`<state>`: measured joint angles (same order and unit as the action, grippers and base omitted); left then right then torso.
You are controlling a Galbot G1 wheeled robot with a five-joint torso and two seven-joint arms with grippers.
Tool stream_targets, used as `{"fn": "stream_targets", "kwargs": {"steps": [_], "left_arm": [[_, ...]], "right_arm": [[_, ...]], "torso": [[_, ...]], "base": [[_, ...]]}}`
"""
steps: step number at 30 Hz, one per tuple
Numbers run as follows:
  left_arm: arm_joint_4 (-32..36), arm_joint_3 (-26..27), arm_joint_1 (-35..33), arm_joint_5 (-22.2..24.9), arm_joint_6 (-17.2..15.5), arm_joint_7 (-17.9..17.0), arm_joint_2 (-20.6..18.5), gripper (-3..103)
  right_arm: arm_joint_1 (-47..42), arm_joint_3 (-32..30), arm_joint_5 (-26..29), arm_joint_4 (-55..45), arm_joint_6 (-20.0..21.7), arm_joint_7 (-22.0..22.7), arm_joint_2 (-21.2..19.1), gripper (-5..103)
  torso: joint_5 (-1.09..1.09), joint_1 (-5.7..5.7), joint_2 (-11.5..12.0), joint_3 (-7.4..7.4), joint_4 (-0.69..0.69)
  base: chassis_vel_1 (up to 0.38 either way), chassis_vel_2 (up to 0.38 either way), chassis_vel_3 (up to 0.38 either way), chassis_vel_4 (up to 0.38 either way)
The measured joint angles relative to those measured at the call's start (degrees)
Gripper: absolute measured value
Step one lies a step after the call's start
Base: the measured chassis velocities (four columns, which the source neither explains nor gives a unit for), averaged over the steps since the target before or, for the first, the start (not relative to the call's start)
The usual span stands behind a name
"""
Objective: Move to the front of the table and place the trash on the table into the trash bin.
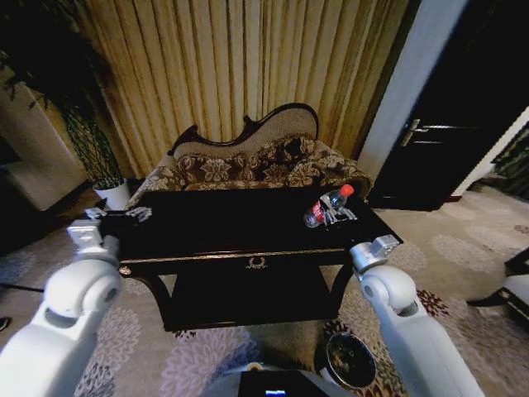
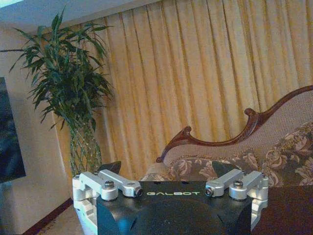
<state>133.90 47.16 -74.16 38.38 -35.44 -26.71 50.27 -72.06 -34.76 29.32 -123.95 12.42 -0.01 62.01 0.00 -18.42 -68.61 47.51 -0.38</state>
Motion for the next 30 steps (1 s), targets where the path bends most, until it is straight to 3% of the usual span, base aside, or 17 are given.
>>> {"fn": "stream_targets", "kwargs": {"steps": [5,12,30], "left_arm": [[-0.74,0.96,-0.82,-0.14,0.09,1.79,1.16,100],[-0.75,-1.66,-0.09,-1.38,0.28,2.01,1.27,100],[-1.15,-2.46,0.42,-1.99,0.46,1.94,0.62,100]], "right_arm": [[-1.14,-1.65,1.72,-0.85,0.08,0.00,-0.42,29],[-2.68,-3.63,1.87,-0.89,-0.39,0.00,-0.54,29],[-3.57,-4.54,1.92,-0.50,-1.22,0.01,-0.37,29]], "torso": [[-0.02,0.00,0.00,0.00,0.01],[0.00,-0.01,0.01,0.01,-0.01],[-0.01,0.01,0.00,0.00,0.00]], "base": [[0.000,0.000,0.000,0.000],[0.050,-0.054,-0.052,0.034],[0.161,-0.163,-0.166,0.159]]}}
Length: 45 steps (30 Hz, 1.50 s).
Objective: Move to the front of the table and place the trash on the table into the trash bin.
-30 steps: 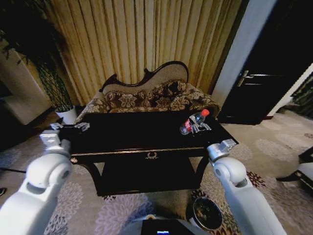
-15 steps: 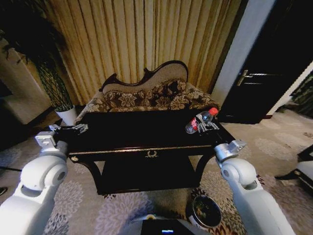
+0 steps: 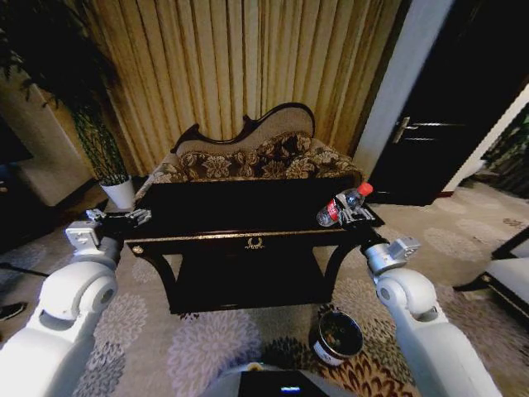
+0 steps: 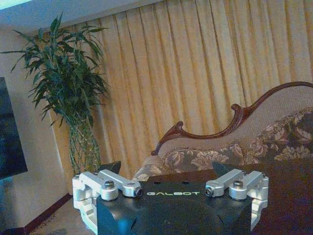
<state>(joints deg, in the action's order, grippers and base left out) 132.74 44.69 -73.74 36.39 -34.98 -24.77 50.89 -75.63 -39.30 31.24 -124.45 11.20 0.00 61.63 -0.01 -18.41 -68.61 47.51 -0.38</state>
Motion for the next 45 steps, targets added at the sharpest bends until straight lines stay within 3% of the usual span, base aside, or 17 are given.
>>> {"fn": "stream_targets", "kwargs": {"steps": [9,17,24,33,40,45], "left_arm": [[-0.24,-0.20,-0.12,-0.19,0.27,-0.02,0.76,100],[-0.73,-0.66,-1.14,-2.11,1.35,0.21,3.68,100],[-1.68,0.08,-1.27,-3.04,2.19,0.88,4.51,100],[-4.44,0.10,-1.44,-5.35,3.66,2.71,5.53,100],[-5.47,-0.45,-2.34,-6.49,4.63,3.70,6.69,100],[-5.46,-0.24,-2.61,-6.52,4.94,3.82,6.62,100]], "right_arm": [[-0.77,0.68,-2.97,1.15,-1.35,0.00,1.68,29],[-2.03,-0.99,-5.51,9.60,-6.98,0.00,3.24,28],[-4.34,-4.40,-10.33,21.08,-12.75,0.01,2.26,28],[-6.22,0.49,-13.90,32.90,-14.25,-0.01,4.91,28],[0.92,3.46,-19.39,52.10,-15.71,-0.01,7.82,28],[4.29,3.43,-21.65,59.17,-16.13,-0.01,8.76,28]], "torso": [[0.00,0.01,-0.01,-0.01,0.01],[0.00,-0.04,0.02,0.02,0.00],[0.01,-0.02,0.01,0.00,-0.01],[0.00,-0.02,0.00,0.00,0.00],[0.01,-0.02,0.01,0.01,0.01],[0.00,-0.01,0.00,0.01,0.02]], "base": [[0.127,-0.114,-0.112,0.122],[0.006,-0.008,-0.005,0.007],[0.000,0.000,0.000,0.000],[0.000,0.000,0.000,0.000],[0.000,0.000,0.000,0.000],[0.000,0.000,0.000,0.000]]}}
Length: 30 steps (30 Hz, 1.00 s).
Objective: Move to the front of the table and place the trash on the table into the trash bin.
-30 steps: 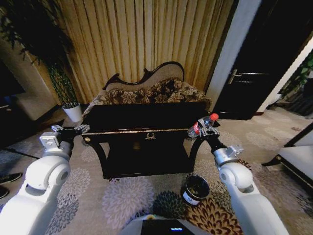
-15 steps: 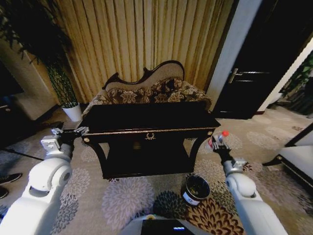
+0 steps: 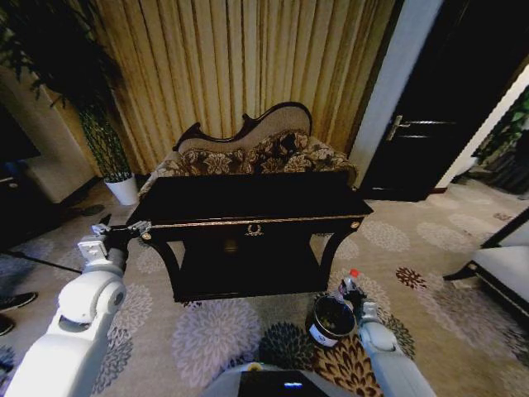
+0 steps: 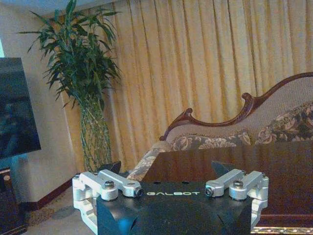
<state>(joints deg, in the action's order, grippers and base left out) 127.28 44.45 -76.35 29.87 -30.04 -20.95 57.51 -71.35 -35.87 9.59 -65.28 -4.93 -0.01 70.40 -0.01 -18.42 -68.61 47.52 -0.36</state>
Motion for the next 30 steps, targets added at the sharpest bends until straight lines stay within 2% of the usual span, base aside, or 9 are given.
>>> {"fn": "stream_targets", "kwargs": {"steps": [11,13,15,17,21,23,25,26,30], "left_arm": [[0.15,0.12,-0.10,0.00,0.29,0.07,-0.20,100],[0.22,0.02,-0.02,-0.01,0.31,0.08,-0.20,100],[0.24,0.02,-0.01,-0.01,0.31,0.08,-0.20,100],[0.29,0.04,0.07,-0.01,0.35,0.09,-0.41,100],[0.30,0.11,0.13,-0.01,0.39,0.09,-0.55,100],[0.30,0.14,0.15,-0.14,0.72,0.09,-0.68,100],[0.30,0.12,0.14,-0.20,0.83,0.09,-0.69,100],[0.31,0.09,0.13,-0.23,0.88,0.09,-0.71,100],[0.34,0.07,0.11,-0.28,0.95,0.04,-0.71,100]], "right_arm": [[0.80,-0.79,-1.47,3.24,-1.03,0.00,0.77,27],[0.50,-1.07,-1.48,2.08,-0.95,0.01,1.10,43],[0.47,-1.12,-1.48,1.87,-0.94,0.01,1.18,43],[0.27,-1.32,-1.44,1.03,-0.88,0.01,1.35,59],[0.08,-1.37,-1.40,0.51,-0.87,0.00,1.38,65],[-0.25,-1.38,-0.34,-0.37,-0.84,0.01,1.45,81],[-0.33,-1.38,-0.05,-0.62,-0.83,0.01,1.48,81],[-0.49,-1.38,0.18,-1.02,-0.82,0.01,1.53,91],[-1.12,-1.69,2.09,-4.11,-0.80,0.01,1.56,99]], "torso": [[0.01,0.00,0.00,0.00,-0.02],[0.00,0.00,0.00,0.00,-0.01],[0.00,0.00,0.00,0.00,-0.01],[0.00,0.00,0.00,0.00,-0.01],[0.00,0.00,0.00,0.00,-0.01],[0.00,0.00,0.00,0.00,-0.01],[0.00,0.00,0.00,0.00,-0.01],[0.00,0.00,0.00,0.00,-0.01],[0.02,0.00,0.00,0.00,-0.02]], "base": [[0.000,0.000,0.000,0.000],[0.000,0.000,0.000,0.000],[0.000,0.000,0.000,0.000],[0.000,0.000,0.000,0.000],[0.000,0.000,0.000,0.000],[0.000,0.000,0.000,0.000],[0.000,0.000,0.000,0.000],[0.000,0.000,0.000,0.000],[0.000,0.000,0.000,0.000]]}}
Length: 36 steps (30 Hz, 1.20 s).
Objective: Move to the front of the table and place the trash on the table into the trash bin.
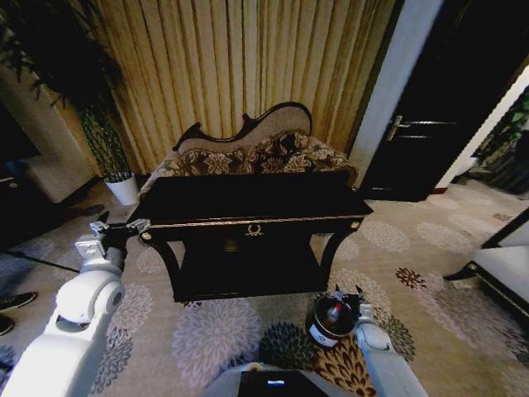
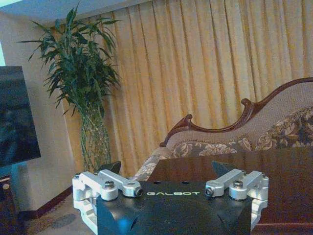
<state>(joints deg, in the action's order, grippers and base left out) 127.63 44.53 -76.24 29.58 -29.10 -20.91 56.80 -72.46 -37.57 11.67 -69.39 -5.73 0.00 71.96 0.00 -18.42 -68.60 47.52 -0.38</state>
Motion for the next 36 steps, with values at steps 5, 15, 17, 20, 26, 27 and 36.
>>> {"fn": "stream_targets", "kwargs": {"steps": [5,15,17,20,26,27,36], "left_arm": [[-0.51,-0.14,-0.02,-0.24,1.48,0.08,0.17,100],[-1.25,0.11,-0.59,-1.26,7.08,4.25,-0.16,100],[-1.17,0.15,-0.68,-1.29,7.43,4.40,-0.20,100],[-1.08,0.18,-0.81,-1.29,7.92,4.59,-0.29,100],[-1.12,0.19,-0.80,-1.39,8.75,6.04,-0.50,100],[-1.11,0.19,-0.81,-1.55,9.01,6.51,-0.50,100],[-1.06,-0.33,-0.82,-2.57,9.22,7.18,-0.50,100]], "right_arm": [[-1.35,-0.85,4.03,-9.75,0.69,0.01,0.07,100],[-3.55,0.64,13.16,-39.08,8.22,0.02,-2.95,100],[-3.58,1.09,14.24,-41.32,9.44,0.02,-3.78,100],[-3.47,1.73,15.60,-46.43,11.34,0.02,-5.71,100],[-3.53,2.80,18.47,-53.95,14.83,0.00,-8.18,100],[-3.64,2.80,18.57,-54.61,15.42,0.00,-8.29,100],[-4.63,2.51,16.24,-53.82,14.37,0.00,-8.09,100]], "torso": [[-0.02,0.00,-0.01,0.00,0.00],[-0.02,0.00,0.00,-0.01,0.00],[-0.02,0.00,-0.01,-0.01,0.00],[-0.02,0.00,0.00,0.00,0.01],[-0.01,0.00,-0.01,-0.01,0.00],[-0.01,0.00,-0.01,-0.01,0.00],[0.00,0.00,0.00,0.00,0.00]], "base": [[0.000,0.000,0.000,0.000],[0.000,0.000,0.000,0.000],[0.000,0.000,0.000,0.000],[0.000,0.000,0.000,0.000],[0.000,0.000,0.000,0.000],[0.000,0.000,0.000,0.000],[0.000,0.000,0.000,0.000]]}}
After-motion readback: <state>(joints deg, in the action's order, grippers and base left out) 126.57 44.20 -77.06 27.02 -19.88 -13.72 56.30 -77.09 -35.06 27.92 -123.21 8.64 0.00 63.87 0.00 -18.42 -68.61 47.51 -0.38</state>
